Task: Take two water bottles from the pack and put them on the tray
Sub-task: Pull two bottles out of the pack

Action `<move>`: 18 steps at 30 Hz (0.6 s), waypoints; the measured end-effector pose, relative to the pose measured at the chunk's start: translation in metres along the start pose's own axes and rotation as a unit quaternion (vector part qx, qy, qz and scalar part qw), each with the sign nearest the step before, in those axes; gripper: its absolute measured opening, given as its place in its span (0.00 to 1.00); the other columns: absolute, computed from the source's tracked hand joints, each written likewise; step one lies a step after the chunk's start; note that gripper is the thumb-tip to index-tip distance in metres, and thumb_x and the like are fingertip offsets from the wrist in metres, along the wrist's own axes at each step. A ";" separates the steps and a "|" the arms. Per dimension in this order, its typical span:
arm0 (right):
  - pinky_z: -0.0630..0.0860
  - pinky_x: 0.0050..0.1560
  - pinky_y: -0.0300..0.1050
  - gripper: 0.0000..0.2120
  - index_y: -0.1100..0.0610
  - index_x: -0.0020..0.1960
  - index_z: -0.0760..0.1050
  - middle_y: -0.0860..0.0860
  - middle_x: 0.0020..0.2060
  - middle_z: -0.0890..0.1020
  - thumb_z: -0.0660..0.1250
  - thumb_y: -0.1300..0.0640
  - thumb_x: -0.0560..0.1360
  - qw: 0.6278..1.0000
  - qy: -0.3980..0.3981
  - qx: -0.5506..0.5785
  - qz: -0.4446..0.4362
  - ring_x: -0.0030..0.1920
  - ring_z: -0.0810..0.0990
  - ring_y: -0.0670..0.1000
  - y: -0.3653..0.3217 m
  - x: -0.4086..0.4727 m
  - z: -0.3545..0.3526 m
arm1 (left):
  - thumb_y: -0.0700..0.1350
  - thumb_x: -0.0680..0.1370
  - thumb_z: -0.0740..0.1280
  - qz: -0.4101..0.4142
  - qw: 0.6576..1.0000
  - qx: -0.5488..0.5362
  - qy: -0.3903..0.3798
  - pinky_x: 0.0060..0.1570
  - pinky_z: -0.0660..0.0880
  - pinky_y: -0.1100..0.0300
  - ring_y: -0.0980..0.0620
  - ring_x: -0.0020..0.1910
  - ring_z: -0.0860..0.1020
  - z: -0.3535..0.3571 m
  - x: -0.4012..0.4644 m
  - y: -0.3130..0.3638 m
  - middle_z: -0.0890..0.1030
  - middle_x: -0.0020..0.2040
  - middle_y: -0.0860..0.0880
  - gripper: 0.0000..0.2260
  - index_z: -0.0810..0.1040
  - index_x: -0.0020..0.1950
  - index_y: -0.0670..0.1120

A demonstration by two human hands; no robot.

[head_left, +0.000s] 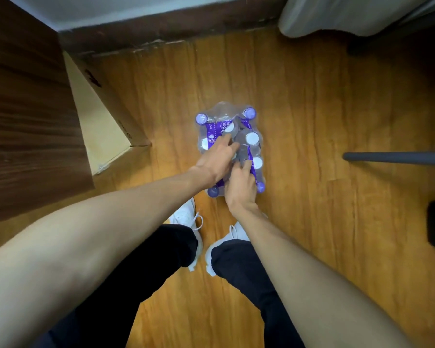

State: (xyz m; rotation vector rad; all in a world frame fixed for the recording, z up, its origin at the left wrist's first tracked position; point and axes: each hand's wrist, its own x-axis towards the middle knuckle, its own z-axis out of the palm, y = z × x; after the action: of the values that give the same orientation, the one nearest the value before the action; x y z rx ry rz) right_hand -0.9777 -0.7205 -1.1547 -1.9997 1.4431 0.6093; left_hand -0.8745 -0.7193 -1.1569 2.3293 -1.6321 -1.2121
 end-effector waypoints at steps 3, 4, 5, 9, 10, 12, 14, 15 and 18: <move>0.81 0.47 0.56 0.12 0.61 0.61 0.71 0.59 0.61 0.72 0.66 0.64 0.78 0.999 0.027 0.021 -0.001 0.49 0.83 0.63 0.001 0.002 0.008 | 0.37 0.76 0.67 0.022 0.999 0.010 0.028 0.60 0.72 0.48 0.39 0.59 0.72 0.006 0.009 -0.002 0.73 0.63 0.37 0.13 0.76 0.60 0.37; 0.81 0.47 0.57 0.12 0.61 0.60 0.72 0.59 0.60 0.72 0.66 0.65 0.77 0.999 0.032 0.037 0.000 0.49 0.83 0.63 0.002 0.003 0.009 | 0.37 0.75 0.68 0.026 0.999 0.007 0.032 0.58 0.72 0.48 0.38 0.58 0.72 0.007 0.011 -0.003 0.73 0.63 0.38 0.12 0.76 0.58 0.37; 0.81 0.47 0.57 0.11 0.62 0.59 0.72 0.59 0.60 0.72 0.66 0.66 0.77 0.998 0.033 0.050 0.002 0.49 0.83 0.64 0.003 0.004 0.008 | 0.37 0.74 0.69 0.027 0.999 0.000 0.035 0.55 0.72 0.50 0.38 0.57 0.73 0.006 0.011 -0.003 0.74 0.62 0.38 0.11 0.77 0.55 0.37; 0.79 0.51 0.58 0.09 0.63 0.56 0.75 0.59 0.59 0.73 0.65 0.67 0.76 0.996 0.034 0.083 0.003 0.50 0.82 0.64 0.009 -0.001 -0.003 | 0.36 0.70 0.70 0.016 0.998 -0.044 0.036 0.41 0.59 0.61 0.37 0.48 0.75 -0.004 0.001 -0.002 0.76 0.53 0.36 0.08 0.77 0.48 0.35; 0.79 0.50 0.57 0.09 0.63 0.55 0.76 0.59 0.58 0.73 0.65 0.67 0.76 0.995 0.038 0.092 0.001 0.50 0.82 0.64 0.010 -0.005 -0.007 | 0.36 0.70 0.70 0.017 0.998 -0.050 0.038 0.40 0.58 0.62 0.37 0.48 0.75 -0.008 -0.004 0.000 0.76 0.53 0.36 0.09 0.77 0.48 0.35; 0.79 0.49 0.56 0.08 0.63 0.54 0.76 0.59 0.57 0.74 0.65 0.66 0.75 0.992 0.046 0.115 0.001 0.50 0.81 0.64 0.008 -0.017 -0.017 | 0.35 0.70 0.70 0.019 0.997 -0.055 0.046 0.41 0.64 0.57 0.38 0.48 0.76 -0.020 -0.015 0.009 0.76 0.53 0.37 0.10 0.78 0.51 0.36; 0.77 0.49 0.54 0.09 0.63 0.54 0.77 0.59 0.56 0.75 0.66 0.66 0.75 0.989 0.051 0.137 0.006 0.51 0.81 0.64 0.004 -0.032 -0.031 | 0.35 0.71 0.70 0.015 0.997 -0.063 0.052 0.46 0.71 0.50 0.38 0.50 0.76 -0.036 -0.029 0.020 0.76 0.54 0.38 0.11 0.78 0.53 0.36; 0.77 0.50 0.53 0.09 0.63 0.55 0.77 0.59 0.56 0.75 0.67 0.65 0.75 0.988 0.053 0.142 0.006 0.52 0.80 0.63 0.001 -0.040 -0.039 | 0.35 0.71 0.70 0.012 0.996 -0.063 0.054 0.46 0.72 0.49 0.38 0.50 0.76 -0.045 -0.038 0.025 0.76 0.54 0.38 0.11 0.78 0.53 0.36; 0.76 0.51 0.50 0.09 0.62 0.55 0.77 0.58 0.57 0.75 0.69 0.62 0.75 0.987 0.054 0.154 0.006 0.53 0.81 0.62 -0.006 -0.068 -0.067 | 0.35 0.70 0.71 0.004 0.996 -0.067 0.063 0.45 0.69 0.52 0.39 0.50 0.76 -0.072 -0.067 0.041 0.77 0.54 0.39 0.12 0.78 0.53 0.37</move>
State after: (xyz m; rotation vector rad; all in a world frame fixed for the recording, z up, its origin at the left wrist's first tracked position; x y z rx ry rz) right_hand -0.9914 -0.7197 -1.0602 -1.8032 1.5122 0.2644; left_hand -0.8709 -0.7102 -1.0505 2.2658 -1.4711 -1.1104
